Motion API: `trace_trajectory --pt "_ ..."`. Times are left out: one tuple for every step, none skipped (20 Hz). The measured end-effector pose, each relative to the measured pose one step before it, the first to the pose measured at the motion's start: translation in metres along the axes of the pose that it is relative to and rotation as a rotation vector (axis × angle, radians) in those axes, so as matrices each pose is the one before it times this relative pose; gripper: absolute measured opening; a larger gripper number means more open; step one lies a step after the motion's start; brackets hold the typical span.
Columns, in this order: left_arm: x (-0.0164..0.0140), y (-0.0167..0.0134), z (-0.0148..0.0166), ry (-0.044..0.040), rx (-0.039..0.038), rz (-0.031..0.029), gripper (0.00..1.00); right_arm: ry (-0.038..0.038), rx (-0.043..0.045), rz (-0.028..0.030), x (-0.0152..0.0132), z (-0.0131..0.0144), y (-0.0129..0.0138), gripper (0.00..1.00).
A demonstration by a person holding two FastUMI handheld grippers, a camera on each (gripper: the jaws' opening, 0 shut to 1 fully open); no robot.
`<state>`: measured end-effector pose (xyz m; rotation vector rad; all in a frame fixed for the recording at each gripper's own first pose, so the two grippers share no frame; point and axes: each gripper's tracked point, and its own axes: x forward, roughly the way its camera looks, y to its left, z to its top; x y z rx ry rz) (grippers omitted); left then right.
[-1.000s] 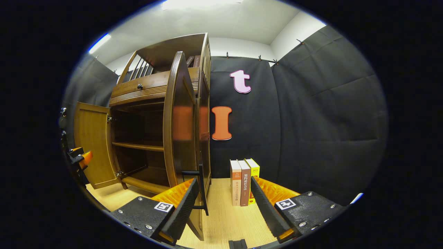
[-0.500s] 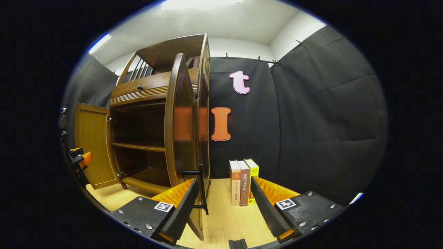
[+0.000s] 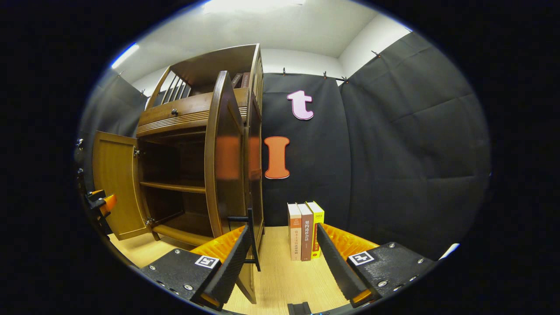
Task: Open the right door of the double-door shoe cabinet with the right hand, and open the left door with the left hand.
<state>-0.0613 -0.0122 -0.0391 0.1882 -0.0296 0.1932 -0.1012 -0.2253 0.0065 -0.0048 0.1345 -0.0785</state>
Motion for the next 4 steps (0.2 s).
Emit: trace_trajectory --pt "0.00068 -0.00066 -0.00023 0.00199 -0.00562 -0.00237 1.0 -0.00047 0.00131 -0.00098 -0.00003 0.00038 0.00048 0.99" --pt "0.00136 -0.00032 -0.00021 0.00137 -0.00403 -0.00225 1.0 0.00017 -0.00266 -0.00273 -0.0002 -0.00002 0.00049 0.99" --pt "0.00108 0.00017 0.00024 -0.00039 -0.00288 -0.00146 1.0 -0.00101 -0.00472 -0.00135 -0.00017 0.00092 0.00082 0.99" --pt "0.0016 -0.00054 0.00129 -0.00112 -0.00126 -0.00347 1.0 -0.00323 -0.00393 -0.00094 -0.00097 0.00072 0.00217 0.99"
